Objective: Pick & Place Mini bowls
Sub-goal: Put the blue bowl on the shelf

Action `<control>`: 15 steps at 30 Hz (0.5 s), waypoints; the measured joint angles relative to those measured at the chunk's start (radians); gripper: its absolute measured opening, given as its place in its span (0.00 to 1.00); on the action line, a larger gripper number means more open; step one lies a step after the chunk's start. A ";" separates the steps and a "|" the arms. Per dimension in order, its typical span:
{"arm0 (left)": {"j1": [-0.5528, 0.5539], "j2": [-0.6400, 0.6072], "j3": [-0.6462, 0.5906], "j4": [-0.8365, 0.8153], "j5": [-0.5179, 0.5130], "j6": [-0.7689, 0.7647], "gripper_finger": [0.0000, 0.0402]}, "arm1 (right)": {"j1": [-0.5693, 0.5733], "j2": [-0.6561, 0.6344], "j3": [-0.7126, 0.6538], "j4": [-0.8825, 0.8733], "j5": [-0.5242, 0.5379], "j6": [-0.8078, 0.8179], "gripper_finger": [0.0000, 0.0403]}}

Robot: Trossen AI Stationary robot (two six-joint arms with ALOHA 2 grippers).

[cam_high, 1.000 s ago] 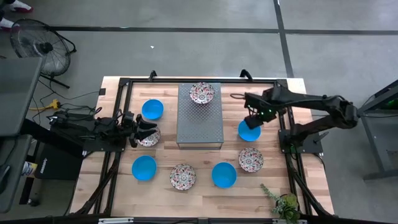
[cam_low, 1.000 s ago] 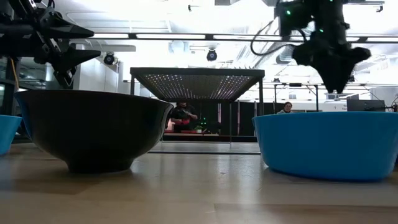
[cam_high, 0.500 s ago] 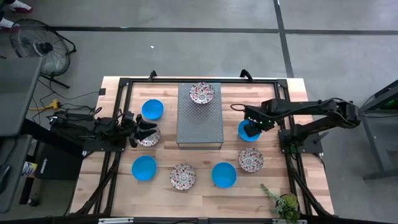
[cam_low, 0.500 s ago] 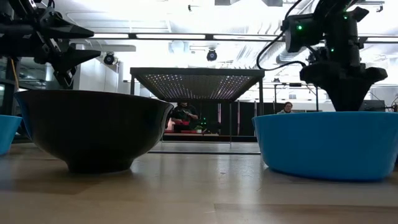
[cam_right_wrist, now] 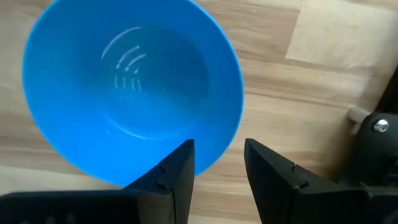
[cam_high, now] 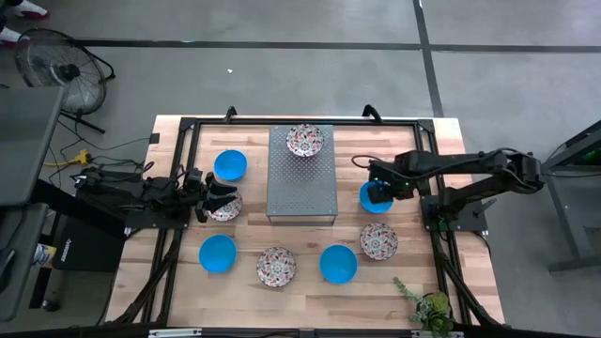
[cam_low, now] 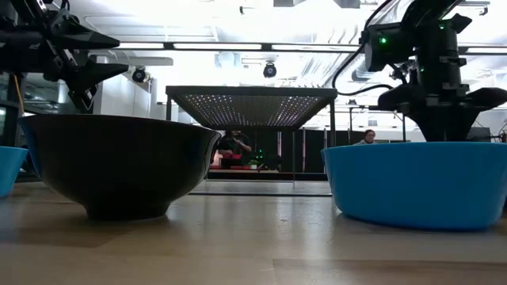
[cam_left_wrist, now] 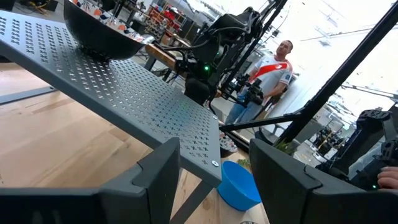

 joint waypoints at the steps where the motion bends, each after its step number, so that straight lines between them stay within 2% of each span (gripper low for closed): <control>1: 0.000 0.000 0.000 0.000 0.000 0.000 0.47 | 0.000 0.000 0.000 0.000 0.003 0.014 0.32; 15: 0.000 0.000 0.000 0.000 0.000 0.000 0.47 | -0.007 0.023 0.000 -0.011 0.031 0.101 0.32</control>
